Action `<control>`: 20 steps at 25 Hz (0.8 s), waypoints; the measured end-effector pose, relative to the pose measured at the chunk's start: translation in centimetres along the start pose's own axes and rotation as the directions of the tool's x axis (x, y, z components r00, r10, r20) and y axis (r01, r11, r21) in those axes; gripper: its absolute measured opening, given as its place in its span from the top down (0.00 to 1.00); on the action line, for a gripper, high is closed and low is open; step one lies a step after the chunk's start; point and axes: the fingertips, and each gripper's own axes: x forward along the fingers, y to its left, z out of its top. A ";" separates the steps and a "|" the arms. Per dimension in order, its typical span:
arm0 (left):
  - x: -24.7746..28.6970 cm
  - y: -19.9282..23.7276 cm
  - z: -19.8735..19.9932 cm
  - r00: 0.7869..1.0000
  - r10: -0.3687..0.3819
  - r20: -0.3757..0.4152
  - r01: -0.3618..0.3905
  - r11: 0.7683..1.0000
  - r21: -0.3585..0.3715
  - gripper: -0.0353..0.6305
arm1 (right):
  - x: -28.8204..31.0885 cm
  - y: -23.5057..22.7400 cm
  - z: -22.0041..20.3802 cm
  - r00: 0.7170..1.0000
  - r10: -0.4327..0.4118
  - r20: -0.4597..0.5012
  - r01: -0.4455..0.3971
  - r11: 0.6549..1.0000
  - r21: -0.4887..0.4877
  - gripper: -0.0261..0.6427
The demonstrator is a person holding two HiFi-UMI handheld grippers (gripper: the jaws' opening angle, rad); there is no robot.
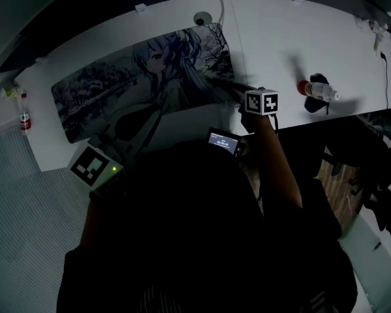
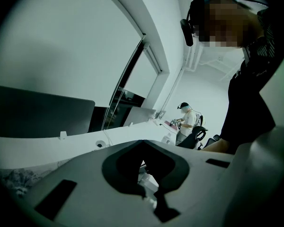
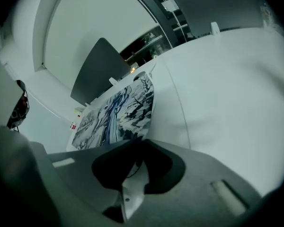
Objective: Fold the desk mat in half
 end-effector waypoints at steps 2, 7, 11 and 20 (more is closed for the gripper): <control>-0.4 -0.4 -0.5 1.000 0.004 -0.013 -0.004 1.000 -0.007 0.94 | 0.1 0.4 0.7 1.000 -0.002 0.020 0.003 0.999 -0.039 0.95; -1.8 0.2 -1.1 0.999 0.047 0.002 -0.047 0.999 -0.012 0.94 | -1.1 3.1 2.9 0.997 0.018 0.075 -0.009 0.992 -0.123 0.95; -1.9 -0.6 -0.8 0.998 0.043 0.038 -0.042 0.999 -0.019 0.94 | -2.2 4.3 3.4 0.994 0.064 0.089 -0.051 0.989 -0.139 0.95; -2.8 -0.9 -0.9 1.000 0.009 0.027 -0.010 1.000 0.017 0.94 | -3.1 7.2 5.0 0.983 0.104 0.150 -0.081 0.985 -0.152 0.95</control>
